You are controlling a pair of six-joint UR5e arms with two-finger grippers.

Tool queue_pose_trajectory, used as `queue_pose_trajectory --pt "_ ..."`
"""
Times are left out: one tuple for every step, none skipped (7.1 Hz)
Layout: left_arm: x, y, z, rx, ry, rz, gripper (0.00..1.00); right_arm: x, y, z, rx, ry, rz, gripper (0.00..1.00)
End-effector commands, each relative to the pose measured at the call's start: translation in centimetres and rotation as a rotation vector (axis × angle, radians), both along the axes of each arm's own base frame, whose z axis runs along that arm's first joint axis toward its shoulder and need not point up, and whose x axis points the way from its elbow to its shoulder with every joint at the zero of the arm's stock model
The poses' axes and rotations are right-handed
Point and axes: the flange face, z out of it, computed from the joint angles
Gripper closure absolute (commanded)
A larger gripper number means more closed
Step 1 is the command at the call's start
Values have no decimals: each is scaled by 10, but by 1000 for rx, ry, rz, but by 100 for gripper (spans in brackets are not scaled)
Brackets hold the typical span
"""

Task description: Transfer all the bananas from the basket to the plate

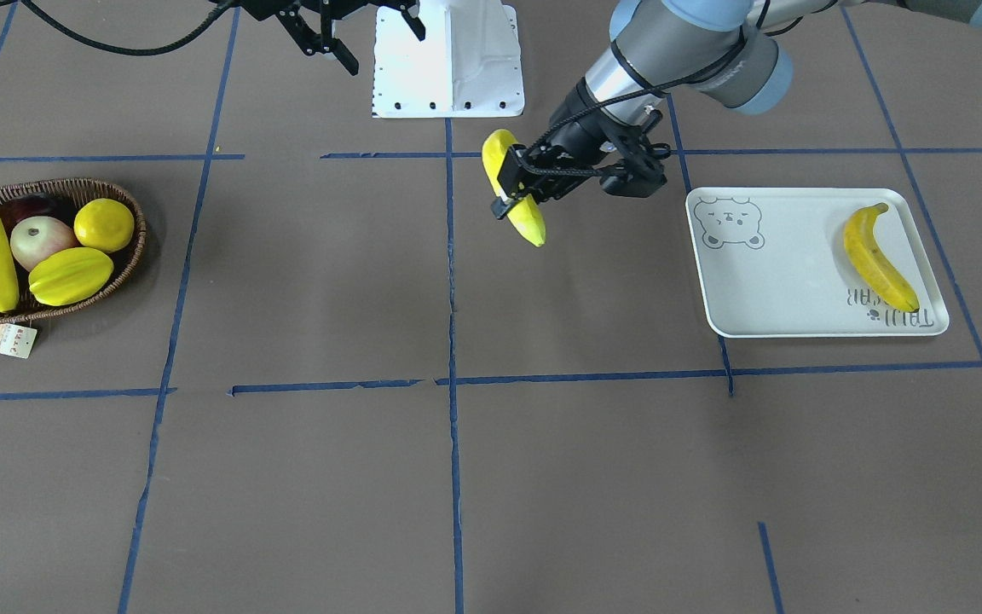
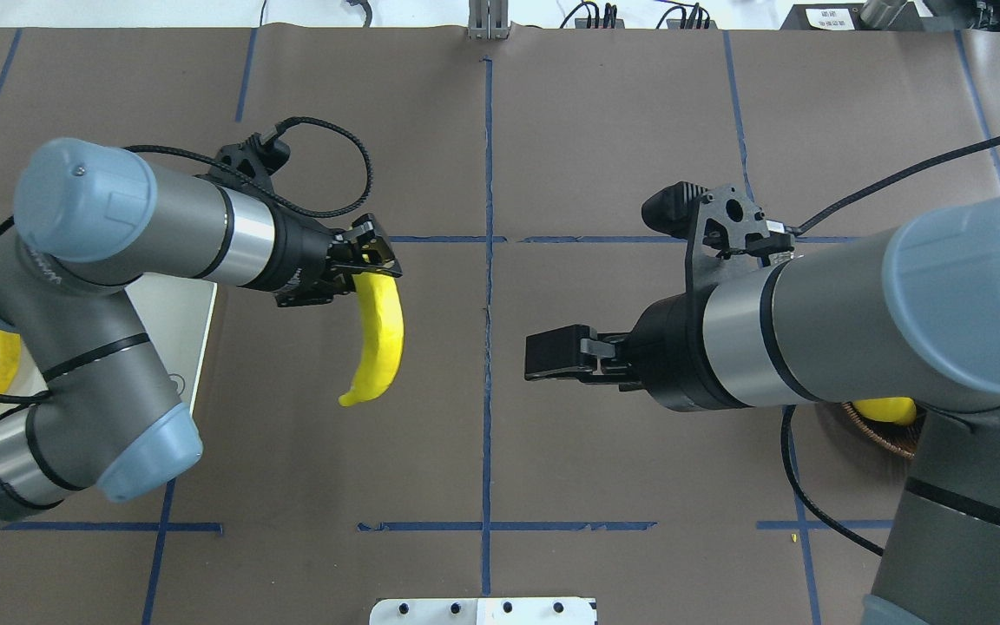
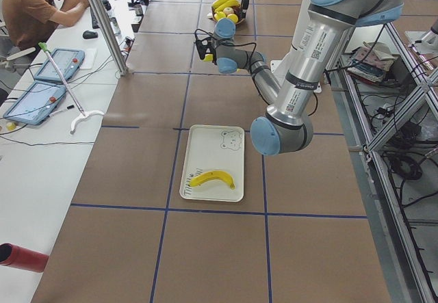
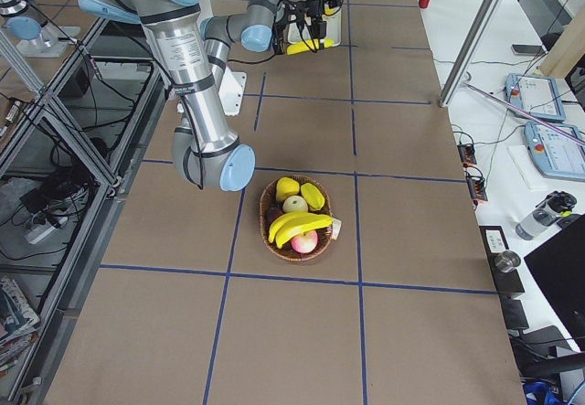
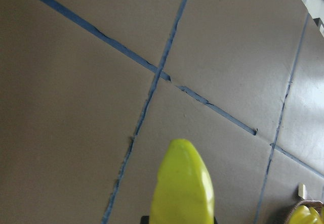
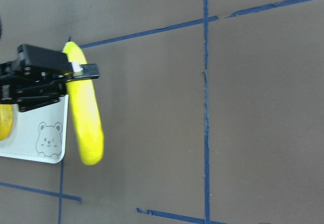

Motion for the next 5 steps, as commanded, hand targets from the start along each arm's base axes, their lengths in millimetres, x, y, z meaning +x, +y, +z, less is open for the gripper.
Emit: queue_pose_trajectory --pt "-44 -3 54 42 -326 -9 100 15 -9 9 -39 86 31 0" --pt "-51 -2 92 58 -444 2 100 20 -16 19 -55 123 50 0" --pt "-60 5 131 45 -511 34 100 25 -21 31 -66 149 64 0" --pt "-70 6 162 24 -562 53 100 28 -26 37 -61 164 71 0" --pt "-87 -3 182 -22 -597 33 100 30 -27 40 -64 170 76 0"
